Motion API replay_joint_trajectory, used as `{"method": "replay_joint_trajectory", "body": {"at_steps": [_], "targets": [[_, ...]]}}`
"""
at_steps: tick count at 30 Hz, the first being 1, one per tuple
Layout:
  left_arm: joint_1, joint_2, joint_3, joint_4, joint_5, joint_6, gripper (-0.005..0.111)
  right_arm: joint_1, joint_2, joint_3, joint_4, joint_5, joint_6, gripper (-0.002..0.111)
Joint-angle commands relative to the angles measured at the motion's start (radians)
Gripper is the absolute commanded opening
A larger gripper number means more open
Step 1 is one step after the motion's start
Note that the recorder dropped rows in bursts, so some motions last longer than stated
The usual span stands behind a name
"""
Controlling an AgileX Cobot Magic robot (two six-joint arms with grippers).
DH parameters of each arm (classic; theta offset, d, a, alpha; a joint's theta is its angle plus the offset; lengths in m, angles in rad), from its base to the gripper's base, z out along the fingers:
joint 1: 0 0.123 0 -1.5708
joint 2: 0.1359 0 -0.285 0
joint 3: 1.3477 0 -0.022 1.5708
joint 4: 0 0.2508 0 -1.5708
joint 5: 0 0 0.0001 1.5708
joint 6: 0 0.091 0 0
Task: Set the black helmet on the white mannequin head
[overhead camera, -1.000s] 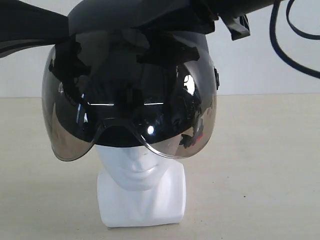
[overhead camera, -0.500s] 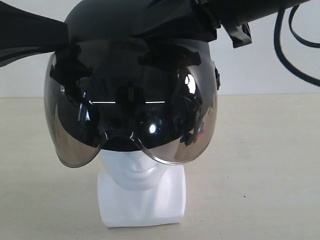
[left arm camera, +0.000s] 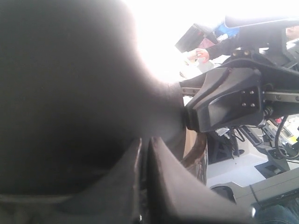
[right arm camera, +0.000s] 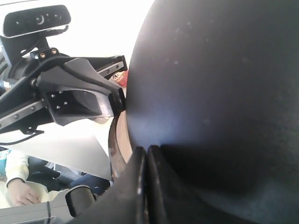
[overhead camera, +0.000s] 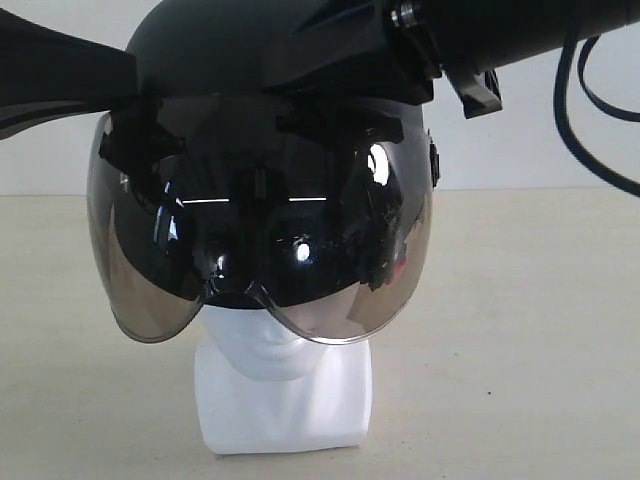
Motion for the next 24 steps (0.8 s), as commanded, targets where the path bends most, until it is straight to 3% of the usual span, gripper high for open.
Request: {"method": "replay_joint_trajectory", "body": {"at_steps": [1,17,24], "targets": [[-0.001,0.002,0.010,0.045,0.007,-0.008,0.004,-0.001,0.017,0.037,-0.144,0.037,-0.006,0.000],[-0.001,0.002,0.010,0.045,0.007,-0.008,0.004,-0.001,-0.002,0.039,-0.185,0.083,0.013,0.000],[-0.001,0.002,0.010,0.045,0.007,-0.008,0.004,-0.001,-0.002,0.119,-0.187,0.068,0.013,0.000]]}}
